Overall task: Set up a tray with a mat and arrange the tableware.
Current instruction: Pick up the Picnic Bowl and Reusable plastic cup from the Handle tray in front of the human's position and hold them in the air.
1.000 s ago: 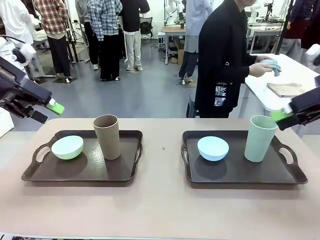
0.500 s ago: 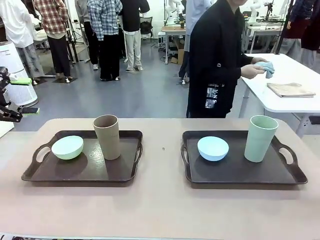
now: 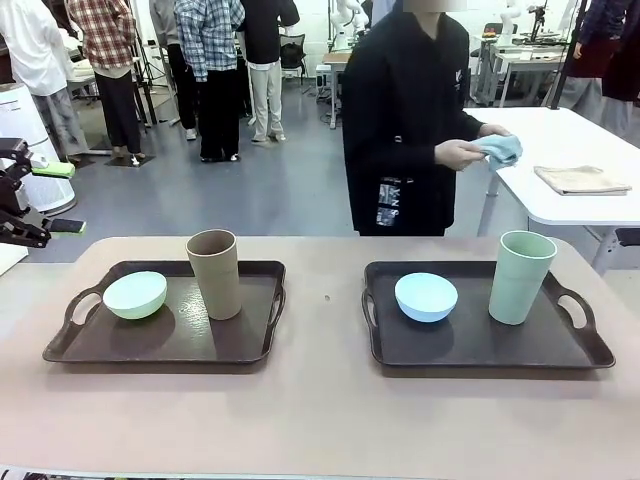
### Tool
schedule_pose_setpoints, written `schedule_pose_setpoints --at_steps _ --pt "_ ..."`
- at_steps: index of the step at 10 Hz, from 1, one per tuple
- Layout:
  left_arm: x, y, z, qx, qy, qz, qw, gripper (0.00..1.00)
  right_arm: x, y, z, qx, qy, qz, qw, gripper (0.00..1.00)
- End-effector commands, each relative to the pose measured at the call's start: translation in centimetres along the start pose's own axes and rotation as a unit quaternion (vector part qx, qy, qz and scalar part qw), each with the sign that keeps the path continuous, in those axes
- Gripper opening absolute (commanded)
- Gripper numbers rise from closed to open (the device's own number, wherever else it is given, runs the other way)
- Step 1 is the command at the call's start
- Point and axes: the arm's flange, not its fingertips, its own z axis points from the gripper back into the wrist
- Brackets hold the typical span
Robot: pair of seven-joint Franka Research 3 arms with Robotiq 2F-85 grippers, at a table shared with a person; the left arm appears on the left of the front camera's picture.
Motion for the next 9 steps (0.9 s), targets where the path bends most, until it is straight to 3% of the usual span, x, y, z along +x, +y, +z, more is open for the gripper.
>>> schedule_pose_setpoints --at_steps 1,9 --pt "0.06 0.07 0.46 -0.004 -0.003 -0.013 1.0 1.0 0.01 0.06 -0.08 0.009 -0.005 0.013 1.0 1.0" --pt "0.06 0.07 0.46 -0.004 -0.003 -0.013 1.0 1.0 0.01 0.06 -0.08 0.009 -0.005 0.013 1.0 1.0"
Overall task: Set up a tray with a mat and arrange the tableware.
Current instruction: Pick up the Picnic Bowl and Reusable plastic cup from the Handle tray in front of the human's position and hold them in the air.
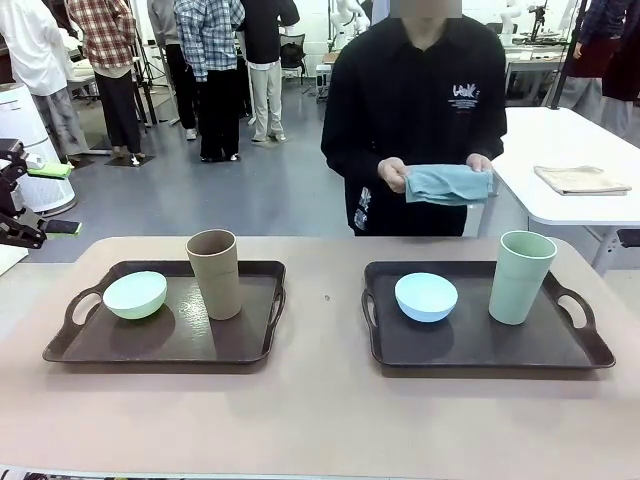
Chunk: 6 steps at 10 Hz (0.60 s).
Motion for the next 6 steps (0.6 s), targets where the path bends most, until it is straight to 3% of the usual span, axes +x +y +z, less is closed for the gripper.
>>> schedule_pose_setpoints --at_steps 1,6 --pt "0.23 0.06 0.07 -0.008 -0.002 -0.013 1.0 1.0 0.18 -0.03 -0.16 0.012 -0.007 0.009 1.0 1.0" --pt "0.23 0.06 0.07 -0.008 -0.002 -0.013 1.0 1.0 0.18 -0.03 -0.16 0.012 -0.007 0.009 1.0 1.0"
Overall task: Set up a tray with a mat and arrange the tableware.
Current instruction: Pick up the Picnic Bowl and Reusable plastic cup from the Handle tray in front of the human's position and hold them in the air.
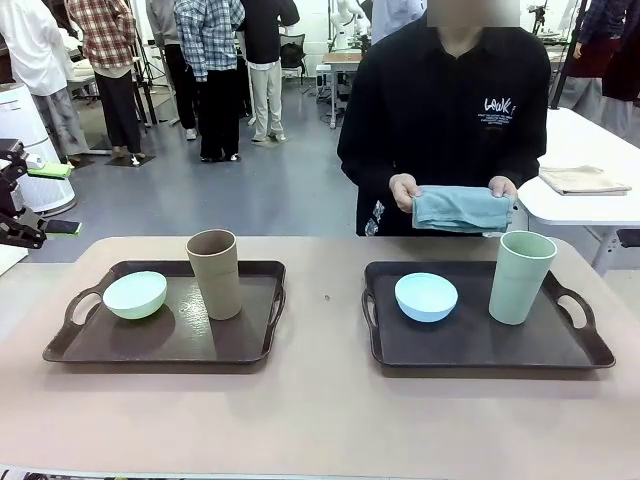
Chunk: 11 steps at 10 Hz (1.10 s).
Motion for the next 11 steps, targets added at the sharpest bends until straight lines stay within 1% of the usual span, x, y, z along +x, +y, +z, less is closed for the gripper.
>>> schedule_pose_setpoints --at_steps 1,11 --pt "0.23 0.05 0.06 -0.008 -0.002 -0.013 1.0 1.0 0.18 -0.03 -0.13 0.012 -0.007 0.009 1.0 1.0" --pt "0.23 0.05 0.06 -0.008 -0.002 -0.013 1.0 1.0 0.18 -0.03 -0.13 0.012 -0.007 0.009 1.0 1.0"
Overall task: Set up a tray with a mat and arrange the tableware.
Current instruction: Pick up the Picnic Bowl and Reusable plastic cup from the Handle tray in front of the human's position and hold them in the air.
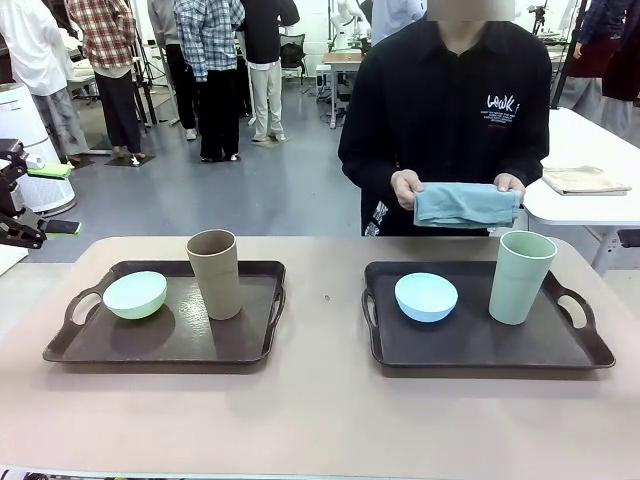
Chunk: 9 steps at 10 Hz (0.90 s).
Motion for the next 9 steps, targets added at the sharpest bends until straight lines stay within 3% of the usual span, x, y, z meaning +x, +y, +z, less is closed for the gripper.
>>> schedule_pose_setpoints --at_steps 1,6,7,8,9 --pt "0.2 0.0 0.0 -0.008 -0.002 -0.013 1.0 1.0 0.2 0.0 -0.2 0.013 -0.007 0.009 1.0 1.0" --pt "0.2 0.0 0.0 -0.008 -0.002 -0.013 1.0 1.0 0.0 0.0 0.0 0.0 0.0 0.0 1.0 1.0" --pt "0.0 0.0 0.0 0.0 0.0 0.0 1.0 1.0 0.1 0.7 1.2 -0.162 0.055 0.162 0.972 1.0" --pt "-0.7 -3.4 -1.0 0.08 0.001 -0.083 0.993 1.0 -0.4 1.0 1.9 -0.254 0.159 0.251 0.921 1.0" --pt "-1.5 -7.0 -2.5 0.154 -0.013 -0.161 0.975 1.0 -0.3 1.0 3.0 -0.385 0.187 0.301 0.852 1.0"
